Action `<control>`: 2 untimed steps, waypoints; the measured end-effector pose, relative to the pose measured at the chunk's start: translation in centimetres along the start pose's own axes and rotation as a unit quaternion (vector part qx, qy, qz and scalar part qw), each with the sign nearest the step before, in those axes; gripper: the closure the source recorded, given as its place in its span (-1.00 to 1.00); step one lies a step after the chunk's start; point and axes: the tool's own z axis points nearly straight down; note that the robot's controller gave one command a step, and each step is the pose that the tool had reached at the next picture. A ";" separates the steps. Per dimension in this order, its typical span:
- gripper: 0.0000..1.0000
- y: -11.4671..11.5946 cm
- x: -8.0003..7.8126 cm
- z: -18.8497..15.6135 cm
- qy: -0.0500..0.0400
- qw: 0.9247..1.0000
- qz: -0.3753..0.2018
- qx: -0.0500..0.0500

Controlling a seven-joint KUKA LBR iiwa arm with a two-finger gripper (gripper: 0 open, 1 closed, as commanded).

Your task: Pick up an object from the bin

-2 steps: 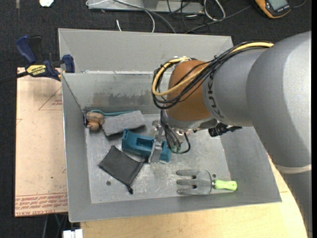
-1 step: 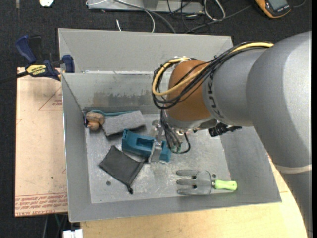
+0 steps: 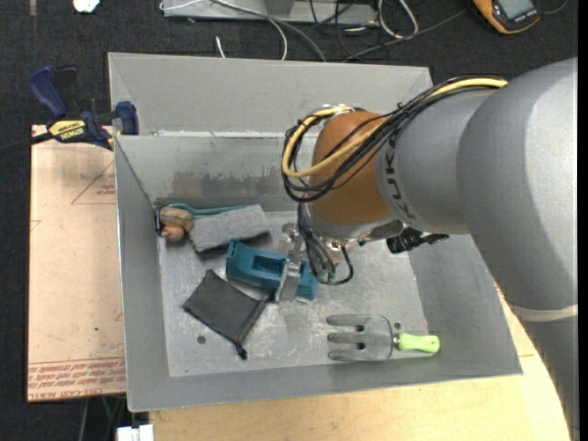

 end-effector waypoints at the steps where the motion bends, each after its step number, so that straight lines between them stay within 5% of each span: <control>1: 1.00 0.0 0.0 0.0 0.000 1.000 0.000 0.000; 2: 1.00 0.0 0.0 0.0 0.000 1.000 0.000 0.000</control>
Offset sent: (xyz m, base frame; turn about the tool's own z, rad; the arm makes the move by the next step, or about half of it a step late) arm 0.0000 0.0000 0.0000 0.0000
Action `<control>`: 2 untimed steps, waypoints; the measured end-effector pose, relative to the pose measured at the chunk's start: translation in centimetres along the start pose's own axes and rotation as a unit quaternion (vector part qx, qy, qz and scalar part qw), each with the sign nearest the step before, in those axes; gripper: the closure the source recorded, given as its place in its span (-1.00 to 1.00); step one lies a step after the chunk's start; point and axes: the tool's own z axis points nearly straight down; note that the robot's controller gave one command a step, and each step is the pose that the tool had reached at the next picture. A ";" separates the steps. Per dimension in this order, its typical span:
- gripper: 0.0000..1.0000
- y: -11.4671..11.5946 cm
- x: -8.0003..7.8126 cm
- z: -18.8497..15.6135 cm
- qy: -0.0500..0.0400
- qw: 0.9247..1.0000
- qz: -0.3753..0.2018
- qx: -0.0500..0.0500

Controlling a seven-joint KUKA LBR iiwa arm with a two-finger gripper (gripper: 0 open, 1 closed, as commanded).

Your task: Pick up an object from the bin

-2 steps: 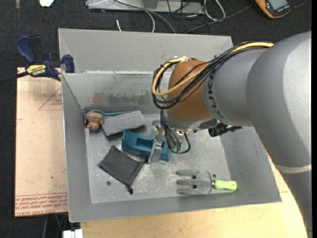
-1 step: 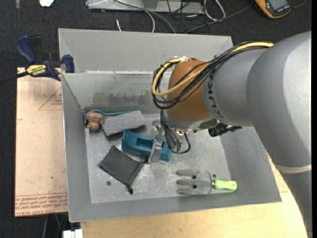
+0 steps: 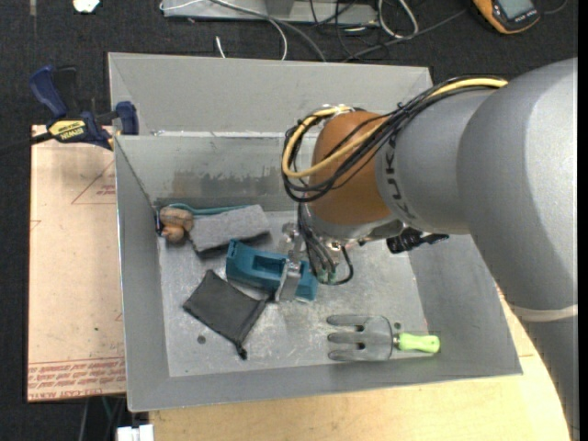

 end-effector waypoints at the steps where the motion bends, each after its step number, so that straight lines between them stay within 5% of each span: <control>1: 1.00 0.0 0.0 0.0 0.000 1.000 0.000 0.000; 2: 1.00 0.0 0.0 0.0 0.000 1.000 0.000 0.000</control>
Offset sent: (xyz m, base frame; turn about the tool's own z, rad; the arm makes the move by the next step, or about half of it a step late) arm 0.0000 0.0000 0.0000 0.0000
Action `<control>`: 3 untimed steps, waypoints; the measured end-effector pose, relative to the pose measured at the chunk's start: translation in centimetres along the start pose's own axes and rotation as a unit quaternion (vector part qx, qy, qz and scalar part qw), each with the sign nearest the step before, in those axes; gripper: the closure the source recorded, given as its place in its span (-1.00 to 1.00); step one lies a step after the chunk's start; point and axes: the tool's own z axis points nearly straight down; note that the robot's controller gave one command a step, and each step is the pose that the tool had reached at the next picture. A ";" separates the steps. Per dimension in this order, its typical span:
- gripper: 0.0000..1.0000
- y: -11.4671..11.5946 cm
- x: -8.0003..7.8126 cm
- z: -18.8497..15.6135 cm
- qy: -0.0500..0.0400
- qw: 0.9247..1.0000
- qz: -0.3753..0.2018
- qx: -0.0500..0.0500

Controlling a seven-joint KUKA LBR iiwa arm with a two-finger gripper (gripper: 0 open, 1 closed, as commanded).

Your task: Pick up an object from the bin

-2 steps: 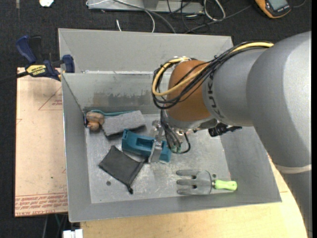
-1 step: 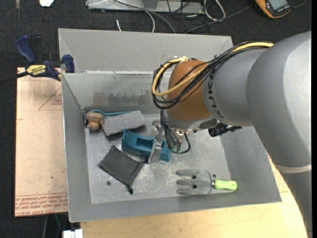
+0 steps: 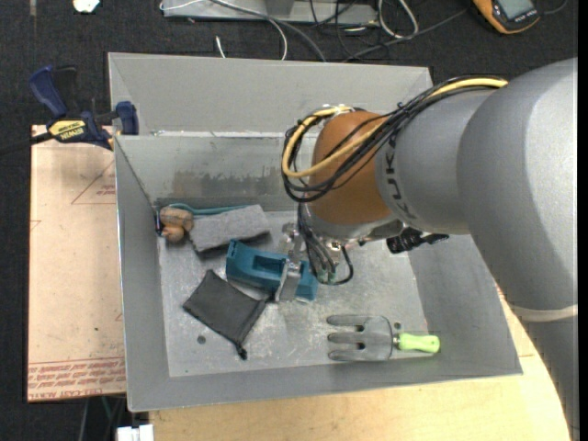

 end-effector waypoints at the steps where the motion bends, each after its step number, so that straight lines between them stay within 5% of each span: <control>1: 1.00 0.0 0.0 0.0 0.000 1.000 0.000 0.000; 3: 1.00 0.0 0.0 0.0 0.000 1.000 0.000 0.000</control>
Offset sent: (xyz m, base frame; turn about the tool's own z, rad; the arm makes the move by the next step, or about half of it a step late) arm 0.0000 0.0000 0.0000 0.0000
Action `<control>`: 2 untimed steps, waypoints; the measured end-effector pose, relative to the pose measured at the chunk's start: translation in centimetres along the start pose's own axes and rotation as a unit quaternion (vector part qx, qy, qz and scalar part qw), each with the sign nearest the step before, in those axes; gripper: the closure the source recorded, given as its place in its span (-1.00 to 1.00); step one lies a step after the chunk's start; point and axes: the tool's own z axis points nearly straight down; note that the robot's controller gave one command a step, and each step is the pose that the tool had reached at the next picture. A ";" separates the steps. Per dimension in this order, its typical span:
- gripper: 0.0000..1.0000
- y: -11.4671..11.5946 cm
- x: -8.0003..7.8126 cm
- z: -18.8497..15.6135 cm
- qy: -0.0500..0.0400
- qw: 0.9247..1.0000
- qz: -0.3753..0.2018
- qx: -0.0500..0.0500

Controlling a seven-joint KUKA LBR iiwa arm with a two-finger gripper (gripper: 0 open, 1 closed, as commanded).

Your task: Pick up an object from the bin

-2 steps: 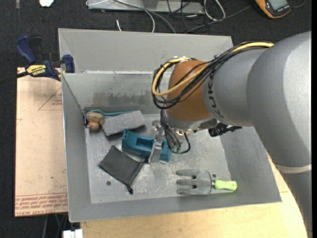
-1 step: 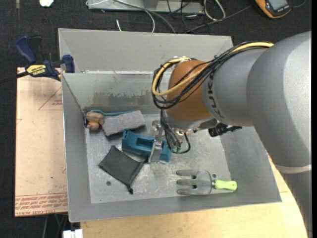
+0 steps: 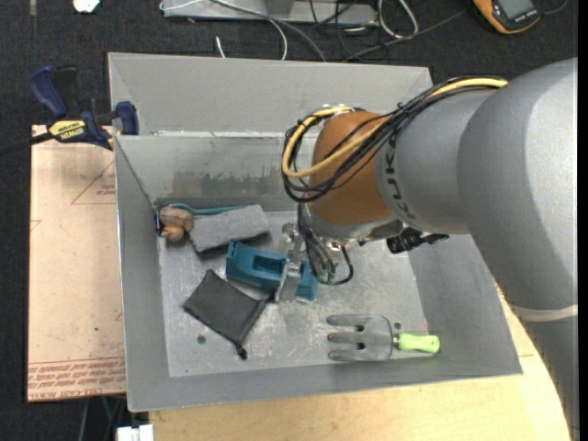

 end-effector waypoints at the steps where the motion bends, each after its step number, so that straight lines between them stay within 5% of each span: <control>1: 1.00 0.0 0.0 0.0 0.000 1.000 0.000 0.000; 2: 1.00 0.0 0.0 0.0 0.000 1.000 0.000 0.000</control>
Offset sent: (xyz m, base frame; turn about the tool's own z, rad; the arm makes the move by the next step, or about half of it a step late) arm 0.0000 0.0000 0.0000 0.0000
